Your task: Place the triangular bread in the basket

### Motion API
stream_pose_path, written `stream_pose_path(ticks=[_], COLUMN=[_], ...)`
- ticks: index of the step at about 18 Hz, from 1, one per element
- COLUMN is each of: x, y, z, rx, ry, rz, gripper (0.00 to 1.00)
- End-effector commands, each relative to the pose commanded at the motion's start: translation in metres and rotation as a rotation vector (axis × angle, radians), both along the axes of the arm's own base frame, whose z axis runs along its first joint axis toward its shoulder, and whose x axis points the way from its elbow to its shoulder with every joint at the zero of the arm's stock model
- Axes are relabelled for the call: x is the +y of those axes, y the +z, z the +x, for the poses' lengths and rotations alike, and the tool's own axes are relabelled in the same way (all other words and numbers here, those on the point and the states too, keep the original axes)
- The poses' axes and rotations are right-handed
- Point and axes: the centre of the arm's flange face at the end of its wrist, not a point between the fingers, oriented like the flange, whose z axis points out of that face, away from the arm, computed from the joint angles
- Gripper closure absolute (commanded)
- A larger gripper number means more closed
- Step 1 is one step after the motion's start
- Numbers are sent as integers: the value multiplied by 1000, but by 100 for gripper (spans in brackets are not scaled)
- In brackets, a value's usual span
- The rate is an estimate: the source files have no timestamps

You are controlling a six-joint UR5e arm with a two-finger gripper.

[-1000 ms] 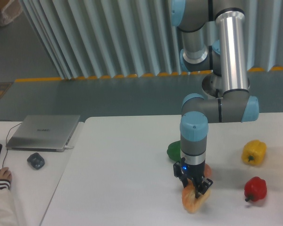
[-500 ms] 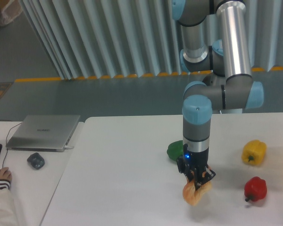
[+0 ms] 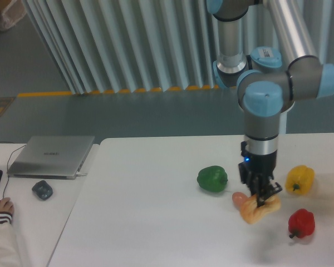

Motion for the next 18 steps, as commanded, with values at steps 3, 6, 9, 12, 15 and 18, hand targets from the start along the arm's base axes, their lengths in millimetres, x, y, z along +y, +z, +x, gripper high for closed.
stream_pose_path(ticks=[3, 6, 9, 12, 15, 18], x=[-14, -34, -53, -85, -110, -129], y=[0, 0, 1, 2, 1, -8], z=[-15, -40, -64, -102, -132, -159], rx=[69, 76, 82, 89, 113, 130], ry=[-98, -112, -153, -163, -132, -96], rz=[-96, -115, -127, -129, -121, -116], gripper=[83, 83, 83, 83, 81, 80])
